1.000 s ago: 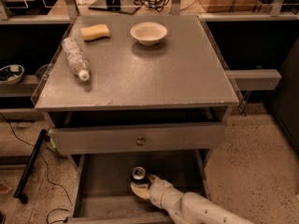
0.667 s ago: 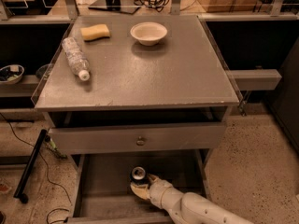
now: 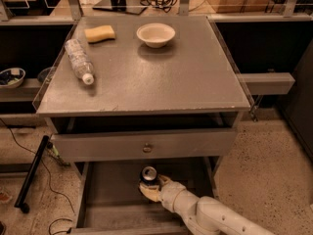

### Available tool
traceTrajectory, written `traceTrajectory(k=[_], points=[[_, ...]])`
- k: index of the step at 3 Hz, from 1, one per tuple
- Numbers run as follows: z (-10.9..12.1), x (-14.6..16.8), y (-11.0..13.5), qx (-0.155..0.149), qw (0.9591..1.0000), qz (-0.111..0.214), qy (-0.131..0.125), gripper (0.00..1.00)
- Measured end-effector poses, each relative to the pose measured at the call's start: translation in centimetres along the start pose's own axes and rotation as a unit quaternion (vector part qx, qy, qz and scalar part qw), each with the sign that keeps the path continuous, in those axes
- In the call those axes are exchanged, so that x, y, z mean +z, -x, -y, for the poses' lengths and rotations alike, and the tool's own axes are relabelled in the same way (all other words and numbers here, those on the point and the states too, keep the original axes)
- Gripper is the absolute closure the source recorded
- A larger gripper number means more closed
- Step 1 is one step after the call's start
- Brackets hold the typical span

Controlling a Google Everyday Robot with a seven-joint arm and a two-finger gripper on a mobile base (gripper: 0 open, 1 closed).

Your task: Place pepsi can into middle drawer

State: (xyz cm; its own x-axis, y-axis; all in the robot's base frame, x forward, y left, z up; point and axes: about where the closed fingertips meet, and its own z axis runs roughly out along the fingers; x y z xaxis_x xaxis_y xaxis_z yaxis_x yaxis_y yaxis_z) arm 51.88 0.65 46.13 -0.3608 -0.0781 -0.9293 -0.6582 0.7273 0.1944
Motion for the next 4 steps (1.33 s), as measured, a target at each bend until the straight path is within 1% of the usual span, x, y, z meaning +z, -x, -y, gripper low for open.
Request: traceTrajectory(k=[1, 2, 3, 4], points=[[0.2, 0.8, -0.6, -0.001, 0.9999, -0.013, 0.002, 1.0], [0.4, 2.1, -1.3, -0.005, 0.9994, -0.031, 0.01, 1.0], [0.4, 2.4, -1.3, -0.008, 0.9993, -0.035, 0.012, 1.0], [-0.1, 4.9, -3.0, -0.016, 0.9986, -0.046, 0.019, 1.0]])
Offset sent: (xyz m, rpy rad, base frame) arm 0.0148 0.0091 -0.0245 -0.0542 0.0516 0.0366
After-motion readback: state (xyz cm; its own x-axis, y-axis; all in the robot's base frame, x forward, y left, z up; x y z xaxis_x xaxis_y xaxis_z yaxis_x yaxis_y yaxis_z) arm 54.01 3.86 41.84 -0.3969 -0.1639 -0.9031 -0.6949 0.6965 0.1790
